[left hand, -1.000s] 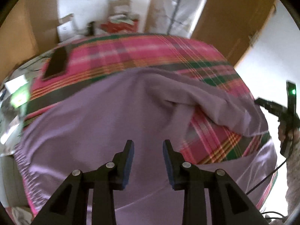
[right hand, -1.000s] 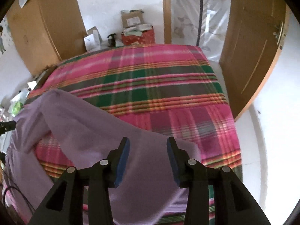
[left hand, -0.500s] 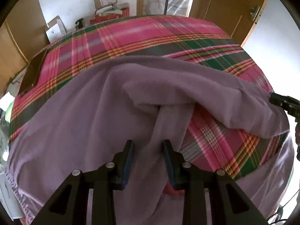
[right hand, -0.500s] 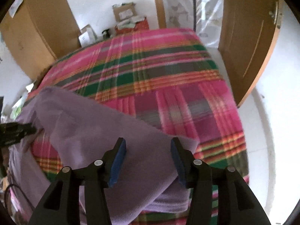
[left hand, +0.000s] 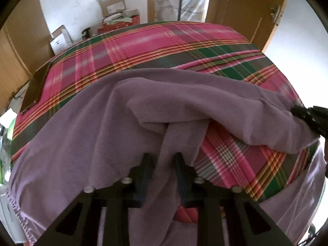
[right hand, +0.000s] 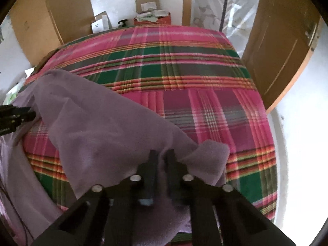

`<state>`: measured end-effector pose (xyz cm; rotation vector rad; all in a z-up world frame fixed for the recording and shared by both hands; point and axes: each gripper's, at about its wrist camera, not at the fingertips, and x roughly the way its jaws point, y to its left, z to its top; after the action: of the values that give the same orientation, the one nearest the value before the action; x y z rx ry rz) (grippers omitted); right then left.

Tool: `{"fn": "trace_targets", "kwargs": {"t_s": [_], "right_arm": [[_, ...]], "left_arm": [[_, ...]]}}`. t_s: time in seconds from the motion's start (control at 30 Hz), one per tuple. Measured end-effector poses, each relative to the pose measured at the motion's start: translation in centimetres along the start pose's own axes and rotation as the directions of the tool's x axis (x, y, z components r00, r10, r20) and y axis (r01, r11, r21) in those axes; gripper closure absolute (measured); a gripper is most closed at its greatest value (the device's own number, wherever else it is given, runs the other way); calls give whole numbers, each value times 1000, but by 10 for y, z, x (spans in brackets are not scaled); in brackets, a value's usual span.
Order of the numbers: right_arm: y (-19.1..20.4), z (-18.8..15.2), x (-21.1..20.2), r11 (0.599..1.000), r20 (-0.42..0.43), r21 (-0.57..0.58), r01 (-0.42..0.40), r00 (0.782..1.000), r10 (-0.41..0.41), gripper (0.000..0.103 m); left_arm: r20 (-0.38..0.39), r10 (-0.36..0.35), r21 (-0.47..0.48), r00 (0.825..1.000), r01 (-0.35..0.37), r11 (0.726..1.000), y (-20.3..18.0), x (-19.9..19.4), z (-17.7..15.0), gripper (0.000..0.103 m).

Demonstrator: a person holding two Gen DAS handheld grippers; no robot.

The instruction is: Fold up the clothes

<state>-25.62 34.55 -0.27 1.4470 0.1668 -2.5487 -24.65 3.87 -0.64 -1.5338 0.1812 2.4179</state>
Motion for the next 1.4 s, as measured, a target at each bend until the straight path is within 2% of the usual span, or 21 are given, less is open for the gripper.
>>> {"fn": "trace_targets", "kwargs": {"t_s": [0.1, 0.3, 0.5, 0.77, 0.97, 1.07, 1.3, 1.4], "right_arm": [[-5, 9, -5, 1000, 33, -3, 16, 999, -16, 98], [-19, 38, -20, 997, 119, 13, 75, 990, -76, 98], [-27, 79, -20, 989, 187, 16, 146, 971, -146, 98], [-34, 125, 10, 980, 182, 18, 200, 963, -200, 98], [-33, 155, 36, 965, 178, -3, 261, 950, -256, 98], [-32, 166, 50, 952, 186, -20, 305, 937, -296, 98], [-28, 174, 74, 930, 180, -46, 366, 918, -352, 98], [-31, 172, 75, 937, 160, -25, 349, 926, -341, 98]], "left_arm": [[3, 1, 17, 1000, -1, 1000, -2, -2, -1, 97], [20, -48, 10, 999, 48, 999, 6, -17, -7, 98], [17, -75, 10, 997, 75, 997, 9, -23, -12, 99], [9, -111, 17, 994, 111, 994, 8, -23, -14, 99], [11, -139, 25, 990, 138, 990, 4, -25, -15, 99], [10, -155, 47, 988, 154, 987, 0, -27, -18, 99], [6, -166, 73, 986, 165, 984, -4, -31, -21, 99], [1, -159, 61, 987, 159, 985, -4, -32, -21, 98]]}}
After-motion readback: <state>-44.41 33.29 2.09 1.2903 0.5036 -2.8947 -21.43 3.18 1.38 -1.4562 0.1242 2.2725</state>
